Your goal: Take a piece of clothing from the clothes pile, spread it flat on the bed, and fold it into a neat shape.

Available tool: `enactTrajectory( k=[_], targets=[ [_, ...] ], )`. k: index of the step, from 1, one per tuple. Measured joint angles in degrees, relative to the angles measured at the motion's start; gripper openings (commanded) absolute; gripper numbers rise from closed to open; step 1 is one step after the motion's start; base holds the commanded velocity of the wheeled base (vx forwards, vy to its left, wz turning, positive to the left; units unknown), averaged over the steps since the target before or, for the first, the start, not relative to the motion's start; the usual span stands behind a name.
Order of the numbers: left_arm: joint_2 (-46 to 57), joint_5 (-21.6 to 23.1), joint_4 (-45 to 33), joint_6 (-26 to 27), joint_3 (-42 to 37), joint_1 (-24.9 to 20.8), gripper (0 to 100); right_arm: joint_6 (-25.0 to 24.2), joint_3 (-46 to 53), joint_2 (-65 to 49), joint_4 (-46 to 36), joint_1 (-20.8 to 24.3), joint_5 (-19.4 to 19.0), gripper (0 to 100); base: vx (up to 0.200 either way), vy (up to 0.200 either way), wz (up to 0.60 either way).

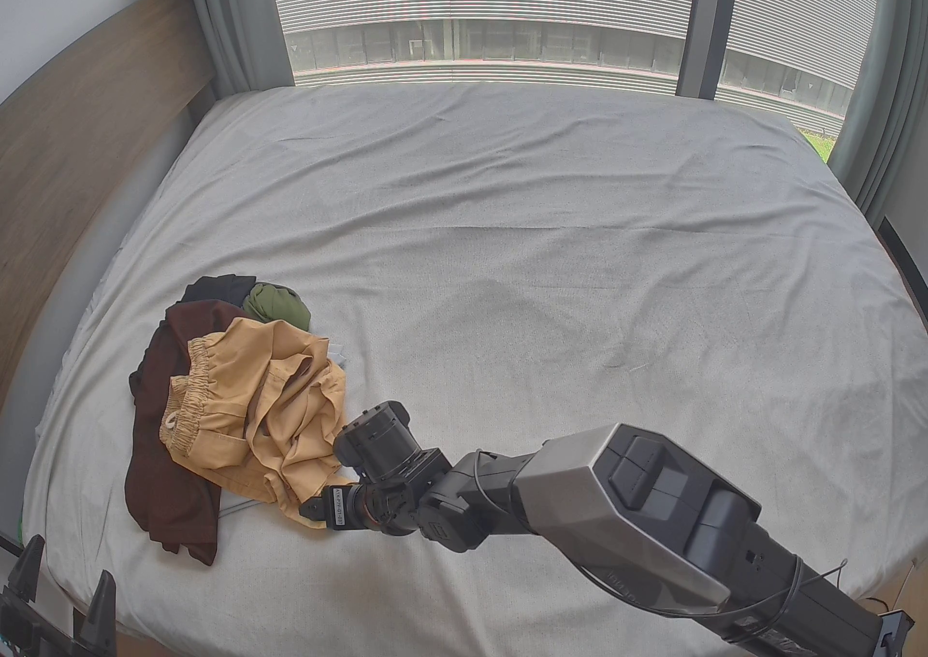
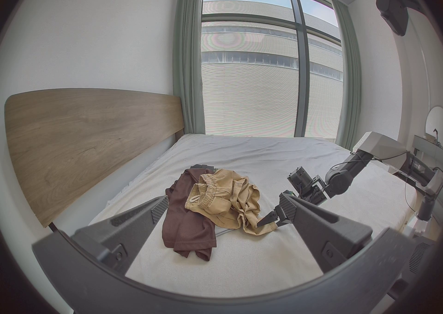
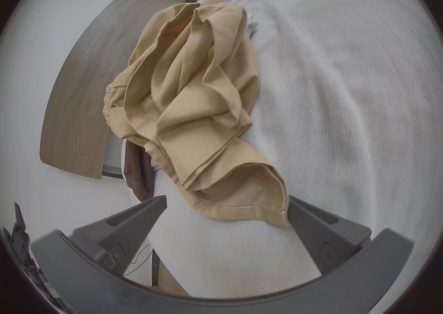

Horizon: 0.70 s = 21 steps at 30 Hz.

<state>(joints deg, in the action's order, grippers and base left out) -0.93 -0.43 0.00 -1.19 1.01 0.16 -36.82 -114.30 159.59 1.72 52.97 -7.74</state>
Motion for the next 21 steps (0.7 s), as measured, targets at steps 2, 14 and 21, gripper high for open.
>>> enactTrajectory(
  k=[2,14,21],
  targets=[
    [0.0,0.0,0.0,0.0,0.0,0.0,100,-0.4,-0.1,0.4,0.1,0.3,0.0,100,0.0,0.0,0.0],
    [0.0,0.0,0.0,0.0,0.0,0.0,100,-0.7,-0.4,2.8,1.2,0.1,1.3,100,0.0,0.0,0.0],
    [0.0,0.0,0.0,0.0,0.0,0.0,100,-0.9,-0.3,3.3,1.2,-0.4,1.5,100,0.0,0.0,0.0]
  ],
)
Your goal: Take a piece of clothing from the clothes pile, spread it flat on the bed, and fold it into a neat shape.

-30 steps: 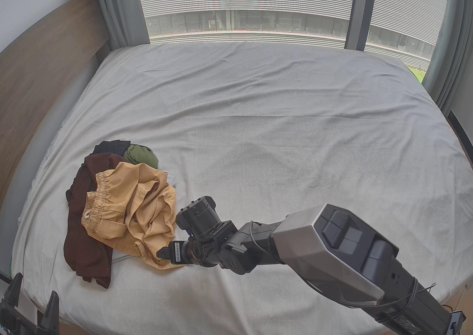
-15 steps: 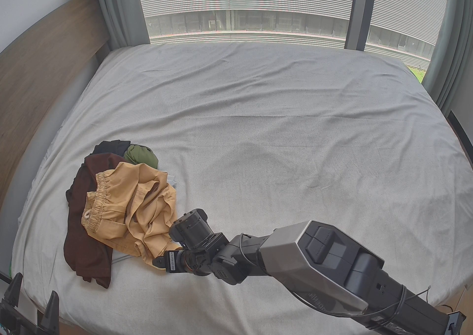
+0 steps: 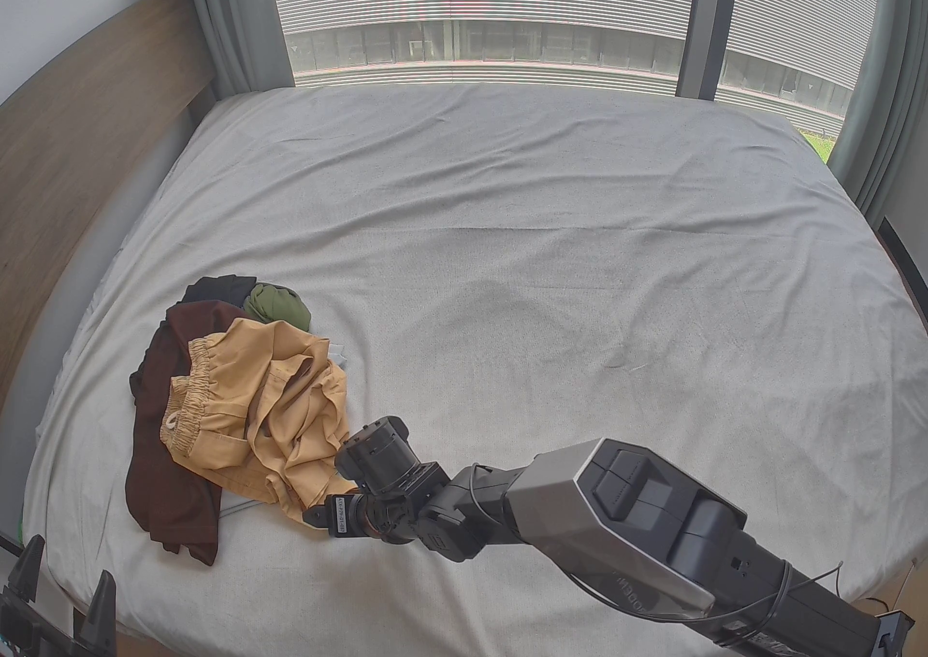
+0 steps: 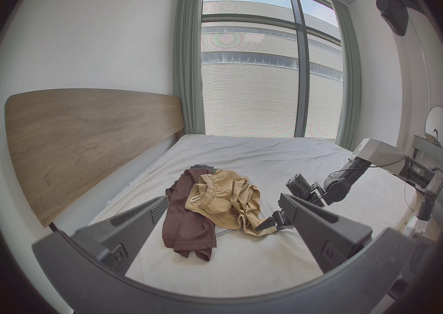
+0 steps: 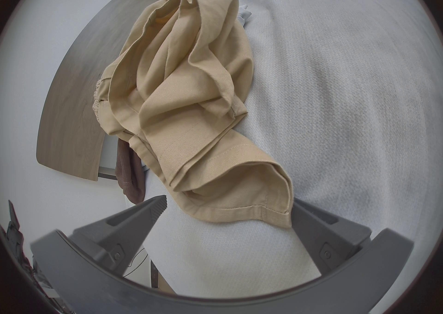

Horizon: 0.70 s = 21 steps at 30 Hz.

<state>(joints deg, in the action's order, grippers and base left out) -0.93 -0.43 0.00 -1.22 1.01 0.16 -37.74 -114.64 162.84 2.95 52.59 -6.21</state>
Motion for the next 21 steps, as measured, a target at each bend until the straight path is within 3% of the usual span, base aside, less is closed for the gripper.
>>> enactTrajectory(
  k=[2,3,21],
  targets=[
    [0.0,0.0,0.0,0.0,0.0,0.0,100,0.0,0.0,0.1,0.0,-0.1,0.8,100,0.0,0.0,0.0],
    [0.0,0.0,0.0,0.0,0.0,0.0,100,0.0,0.0,0.1,0.0,-0.1,1.0,0,0.0,0.0,0.0],
    [0.0,0.0,0.0,0.0,0.0,0.0,100,0.0,0.1,0.9,0.5,-1.5,3.7,0,0.0,0.0,0.0]
  ],
)
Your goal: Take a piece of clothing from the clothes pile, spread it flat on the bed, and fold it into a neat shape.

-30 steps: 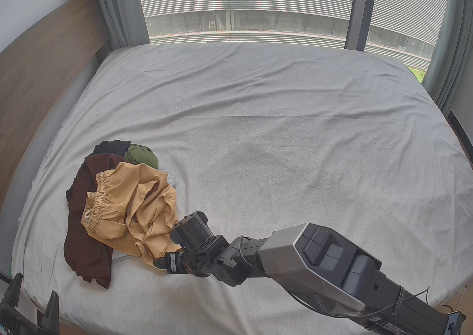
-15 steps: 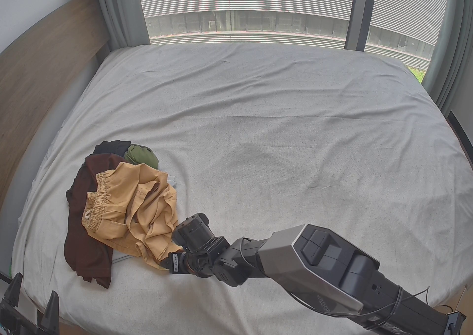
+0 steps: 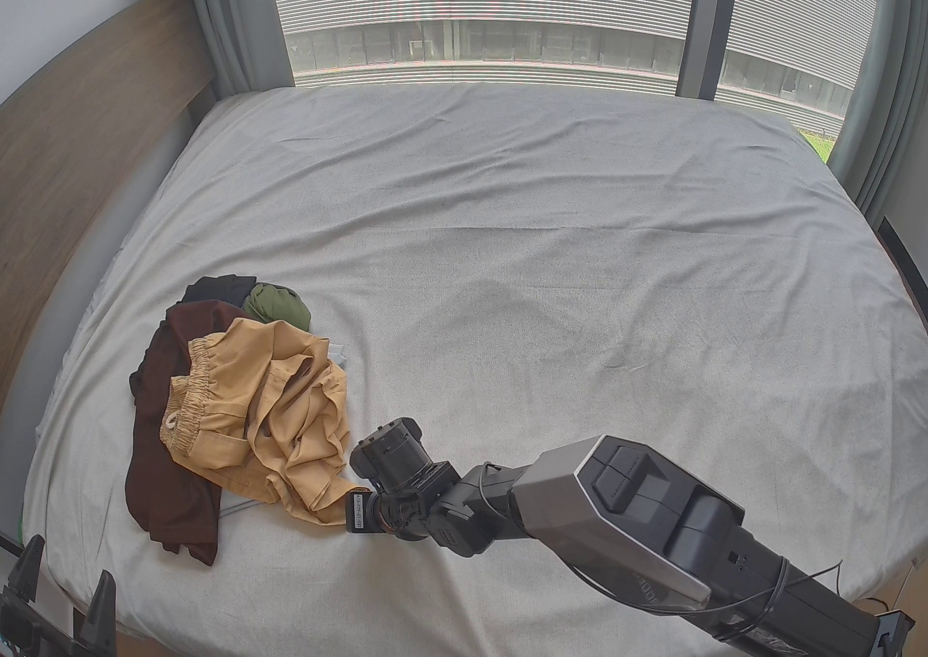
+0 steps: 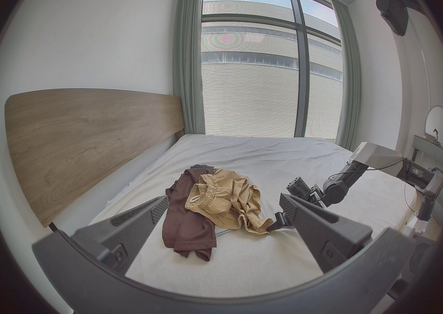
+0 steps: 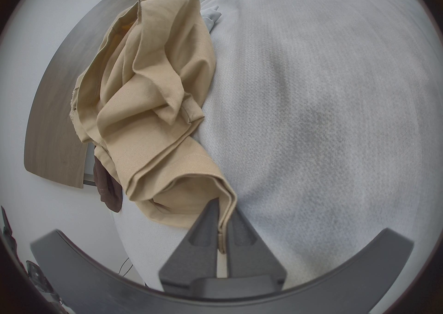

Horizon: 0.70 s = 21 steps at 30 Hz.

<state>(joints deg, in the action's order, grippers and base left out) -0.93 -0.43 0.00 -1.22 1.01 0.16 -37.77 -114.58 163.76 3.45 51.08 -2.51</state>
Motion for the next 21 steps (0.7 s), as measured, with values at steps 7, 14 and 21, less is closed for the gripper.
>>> enactTrajectory(
  k=[7,14,21],
  targets=[
    [0.0,0.0,0.0,0.0,0.0,0.0,100,0.3,0.0,-2.7,-0.2,-0.4,1.0,0,0.0,0.0,0.0],
    [0.0,0.0,0.0,0.1,0.0,0.0,100,0.8,2.3,-6.1,0.2,-1.2,2.4,0,0.0,0.0,0.0],
    [0.0,0.0,0.0,0.1,0.0,0.0,100,1.7,12.2,-10.0,4.2,-3.0,2.7,0,0.0,0.0,0.0]
  ],
)
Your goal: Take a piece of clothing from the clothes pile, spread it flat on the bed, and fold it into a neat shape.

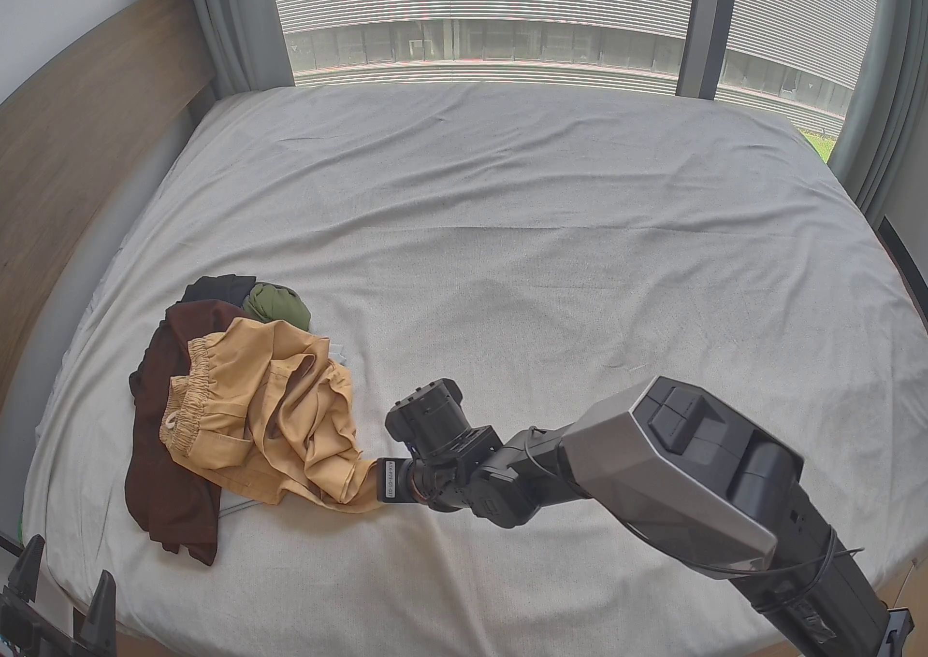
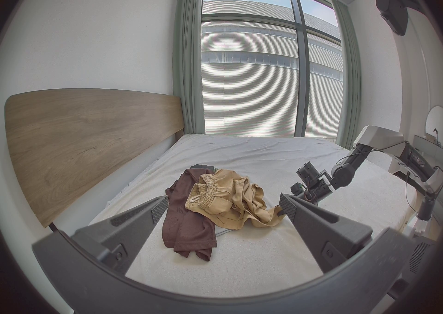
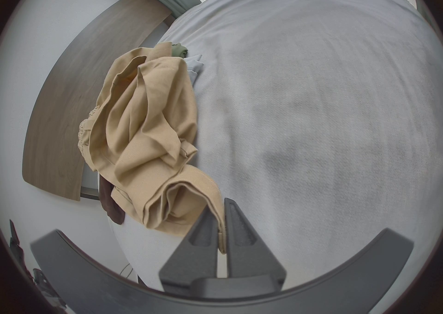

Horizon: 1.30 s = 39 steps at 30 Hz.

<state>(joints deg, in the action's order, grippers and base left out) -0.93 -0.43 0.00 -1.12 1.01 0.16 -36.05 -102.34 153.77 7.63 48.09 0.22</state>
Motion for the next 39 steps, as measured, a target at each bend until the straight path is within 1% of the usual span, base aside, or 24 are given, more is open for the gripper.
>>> enactTrajectory(
  k=[3,10,25,34,39],
  targets=[
    [0.0,0.0,0.0,0.0,0.0,0.0,100,0.6,5.1,-1.9,2.5,-0.8,0.0,0,0.0,0.0,0.0],
    [0.0,0.0,0.0,0.0,0.0,0.0,100,1.0,13.4,-6.4,4.6,-2.0,-0.2,0,0.0,0.0,0.0],
    [0.0,0.0,0.0,0.0,0.0,0.0,100,1.1,23.8,-12.8,5.5,-2.4,-0.6,0,0.0,0.0,0.0],
    [0.0,0.0,0.0,0.0,0.0,0.0,100,3.1,34.4,-15.5,16.4,-4.2,-0.4,0,0.0,0.0,0.0],
    [0.0,0.0,0.0,0.1,0.0,0.0,100,3.4,40.1,-16.9,19.1,-5.8,-0.4,0,0.0,0.0,0.0]
  ],
)
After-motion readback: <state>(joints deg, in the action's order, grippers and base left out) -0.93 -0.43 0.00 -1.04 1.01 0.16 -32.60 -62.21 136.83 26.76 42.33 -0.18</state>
